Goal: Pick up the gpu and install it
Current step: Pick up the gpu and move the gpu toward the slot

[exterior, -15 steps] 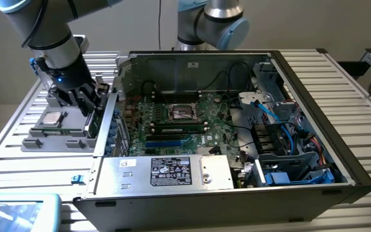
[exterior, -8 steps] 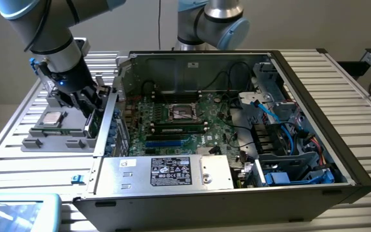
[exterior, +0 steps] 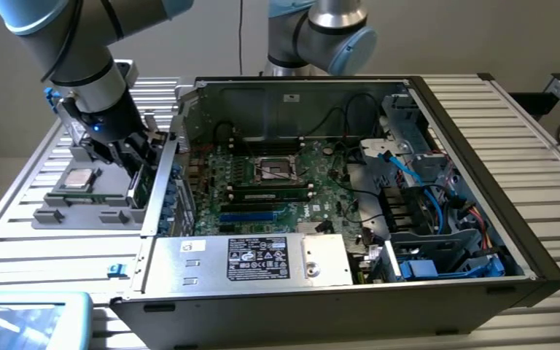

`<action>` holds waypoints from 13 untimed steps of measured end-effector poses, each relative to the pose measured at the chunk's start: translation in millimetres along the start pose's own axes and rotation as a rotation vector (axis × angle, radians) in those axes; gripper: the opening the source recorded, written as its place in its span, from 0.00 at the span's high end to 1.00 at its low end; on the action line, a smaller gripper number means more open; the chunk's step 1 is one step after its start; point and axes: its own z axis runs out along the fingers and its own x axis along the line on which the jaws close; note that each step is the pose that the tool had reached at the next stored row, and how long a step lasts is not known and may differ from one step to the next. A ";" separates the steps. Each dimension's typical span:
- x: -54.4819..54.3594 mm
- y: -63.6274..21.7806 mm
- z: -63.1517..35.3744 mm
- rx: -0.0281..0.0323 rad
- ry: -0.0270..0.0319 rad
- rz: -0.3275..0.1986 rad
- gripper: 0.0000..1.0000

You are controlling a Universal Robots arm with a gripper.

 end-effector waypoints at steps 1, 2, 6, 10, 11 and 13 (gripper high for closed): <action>0.0 -0.1 0.8 -0.0004 0.0000 0.000 0.56; 0.0 -0.2 1.4 -0.0004 0.0001 0.000 0.56; 0.1 -0.3 1.6 -0.0010 0.0006 0.000 0.65; 0.0 -0.4 1.8 -0.0015 0.0002 0.000 0.72; 0.0 -0.4 1.8 -0.0015 0.0002 0.000 0.72; 0.2 -0.6 1.8 -0.0015 0.0001 0.000 0.72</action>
